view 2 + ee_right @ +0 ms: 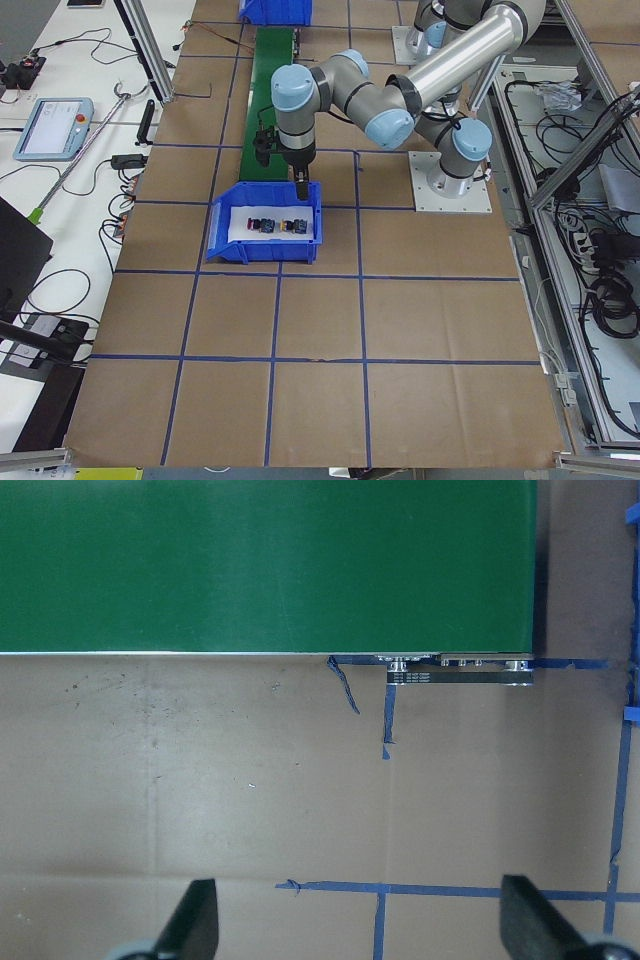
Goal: Transport two buttons from left to right
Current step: 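Lower the left gripper and grasp the yellow-capped button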
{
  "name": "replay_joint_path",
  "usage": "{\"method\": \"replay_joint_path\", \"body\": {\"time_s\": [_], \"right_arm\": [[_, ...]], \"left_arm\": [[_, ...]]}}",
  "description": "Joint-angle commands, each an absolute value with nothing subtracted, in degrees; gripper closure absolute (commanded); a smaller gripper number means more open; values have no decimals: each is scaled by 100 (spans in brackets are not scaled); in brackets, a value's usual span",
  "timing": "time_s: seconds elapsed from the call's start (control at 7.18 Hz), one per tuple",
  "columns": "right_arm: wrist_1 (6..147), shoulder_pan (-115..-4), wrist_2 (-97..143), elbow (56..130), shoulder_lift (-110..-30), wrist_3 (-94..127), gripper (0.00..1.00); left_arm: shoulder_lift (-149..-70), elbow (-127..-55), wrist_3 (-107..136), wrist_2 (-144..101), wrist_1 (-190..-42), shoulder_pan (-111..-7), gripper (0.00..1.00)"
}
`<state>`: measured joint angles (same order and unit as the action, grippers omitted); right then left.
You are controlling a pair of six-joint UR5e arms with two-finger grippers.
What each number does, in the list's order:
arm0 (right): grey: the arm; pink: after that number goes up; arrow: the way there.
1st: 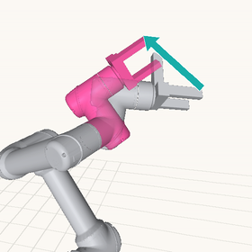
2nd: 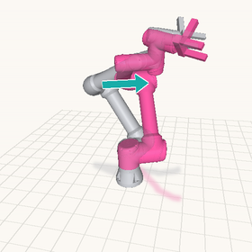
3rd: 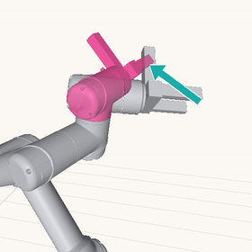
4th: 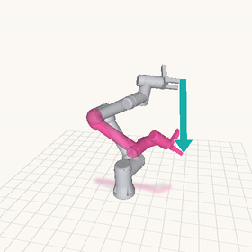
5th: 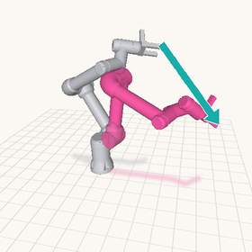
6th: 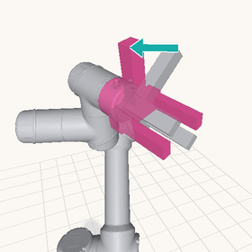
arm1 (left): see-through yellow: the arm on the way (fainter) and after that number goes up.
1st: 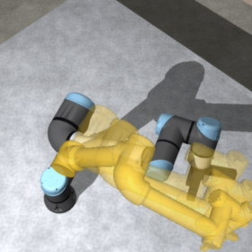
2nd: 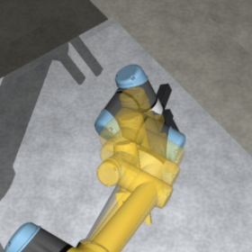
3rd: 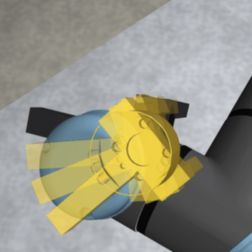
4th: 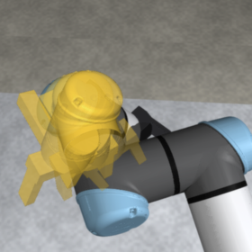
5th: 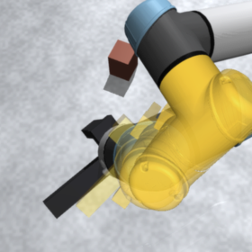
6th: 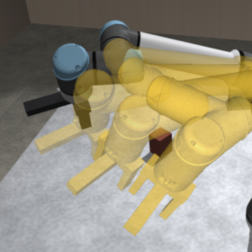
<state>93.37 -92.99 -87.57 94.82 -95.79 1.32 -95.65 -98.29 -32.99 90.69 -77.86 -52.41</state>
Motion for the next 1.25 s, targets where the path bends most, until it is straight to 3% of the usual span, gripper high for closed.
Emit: {"method": "replay_joint_path", "body": {"time_s": [0.0,0.42,1.11], "right_arm": [[9334,-9299,-8754,9483,-9580,132,0],[9325,-9299,-8754,9475,-9598,141,0],[9325,-9299,-8763,9475,-9598,141,0]], "left_arm": [[-9615,-10228,-3313,9044,-7297,-5247,1],[-9948,-10792,-3577,9044,-6260,-5256,1],[-10774,-11101,-3867,9044,-5107,-5432,1]]}}
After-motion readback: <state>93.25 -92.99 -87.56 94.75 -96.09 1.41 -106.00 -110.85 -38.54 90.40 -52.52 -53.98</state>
